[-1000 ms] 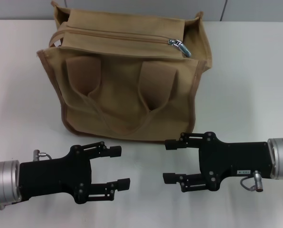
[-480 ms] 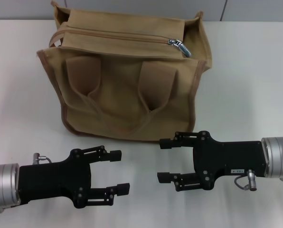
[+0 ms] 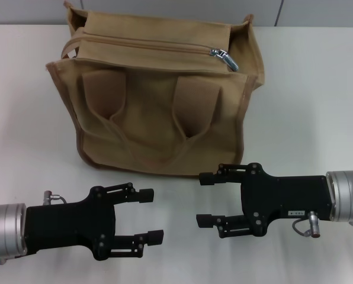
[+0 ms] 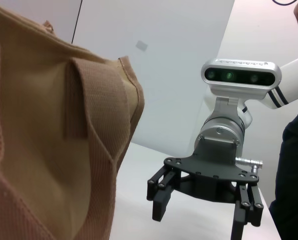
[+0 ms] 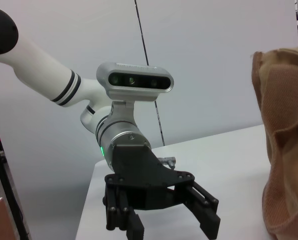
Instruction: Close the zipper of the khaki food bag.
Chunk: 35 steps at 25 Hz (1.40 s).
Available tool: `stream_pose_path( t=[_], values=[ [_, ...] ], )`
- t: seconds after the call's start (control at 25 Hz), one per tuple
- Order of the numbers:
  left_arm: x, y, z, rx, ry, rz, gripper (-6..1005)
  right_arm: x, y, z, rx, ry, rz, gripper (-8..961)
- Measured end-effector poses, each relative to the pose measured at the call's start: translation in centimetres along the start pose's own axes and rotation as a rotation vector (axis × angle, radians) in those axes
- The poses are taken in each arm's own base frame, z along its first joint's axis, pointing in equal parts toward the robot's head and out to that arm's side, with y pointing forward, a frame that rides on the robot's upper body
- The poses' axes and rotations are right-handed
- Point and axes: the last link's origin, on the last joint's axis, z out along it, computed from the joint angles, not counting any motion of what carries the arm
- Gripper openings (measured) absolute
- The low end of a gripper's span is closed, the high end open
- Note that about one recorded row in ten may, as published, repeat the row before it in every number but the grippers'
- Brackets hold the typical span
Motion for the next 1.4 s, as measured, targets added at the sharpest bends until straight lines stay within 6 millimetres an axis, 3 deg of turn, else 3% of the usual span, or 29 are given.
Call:
stream_pose_path(
  t=[1.4],
  values=[
    [0.41, -0.23, -0.4, -0.002, 0.005, -0.008, 800, -0.43, -0.23, 0.3, 0.001, -0.021, -0.023, 751]
  ],
)
